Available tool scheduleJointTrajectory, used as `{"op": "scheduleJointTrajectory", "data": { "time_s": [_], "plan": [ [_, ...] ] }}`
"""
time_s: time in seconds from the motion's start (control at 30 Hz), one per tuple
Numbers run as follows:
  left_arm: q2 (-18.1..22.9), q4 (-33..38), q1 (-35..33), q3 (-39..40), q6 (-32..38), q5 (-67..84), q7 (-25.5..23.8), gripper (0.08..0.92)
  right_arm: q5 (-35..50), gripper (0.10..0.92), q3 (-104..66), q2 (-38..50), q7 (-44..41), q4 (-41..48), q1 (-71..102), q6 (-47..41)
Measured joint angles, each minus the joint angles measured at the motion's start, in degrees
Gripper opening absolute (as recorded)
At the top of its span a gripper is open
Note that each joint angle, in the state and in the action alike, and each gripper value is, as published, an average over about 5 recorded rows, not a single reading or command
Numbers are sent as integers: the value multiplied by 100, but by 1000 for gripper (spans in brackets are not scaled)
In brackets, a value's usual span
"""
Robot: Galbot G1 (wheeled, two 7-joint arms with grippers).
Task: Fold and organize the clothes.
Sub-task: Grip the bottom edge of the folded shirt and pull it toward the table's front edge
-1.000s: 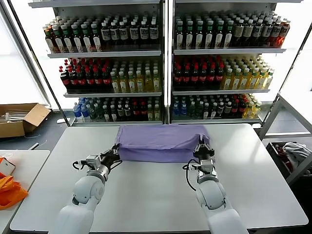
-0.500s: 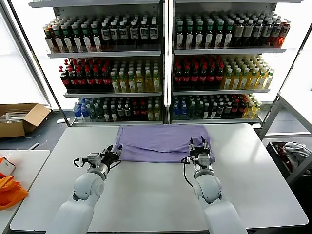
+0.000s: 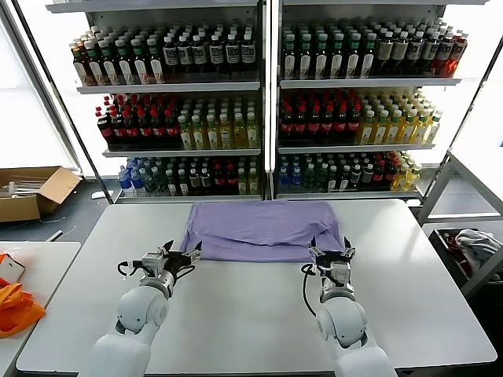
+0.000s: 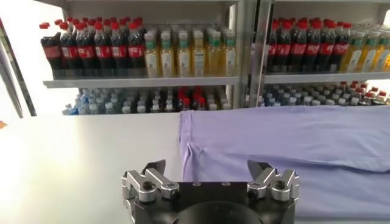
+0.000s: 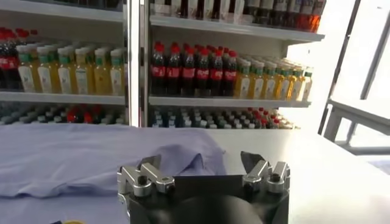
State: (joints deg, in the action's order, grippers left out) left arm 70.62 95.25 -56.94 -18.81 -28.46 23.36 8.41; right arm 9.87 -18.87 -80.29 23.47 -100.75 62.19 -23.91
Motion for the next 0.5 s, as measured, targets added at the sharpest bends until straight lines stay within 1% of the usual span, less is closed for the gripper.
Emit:
{"op": "scheduleJointTrajectory", "data": {
  "time_s": [0.17,0.5],
  "plan": [
    [2,-10,-3,35,-7,-57,-3,823,136,823,-136,10,91,37,18,-52],
    [-43,-161,77,68,-27,-64,-28,823,439,823,-278,-51,129,384,-65,-93]
  ]
}}
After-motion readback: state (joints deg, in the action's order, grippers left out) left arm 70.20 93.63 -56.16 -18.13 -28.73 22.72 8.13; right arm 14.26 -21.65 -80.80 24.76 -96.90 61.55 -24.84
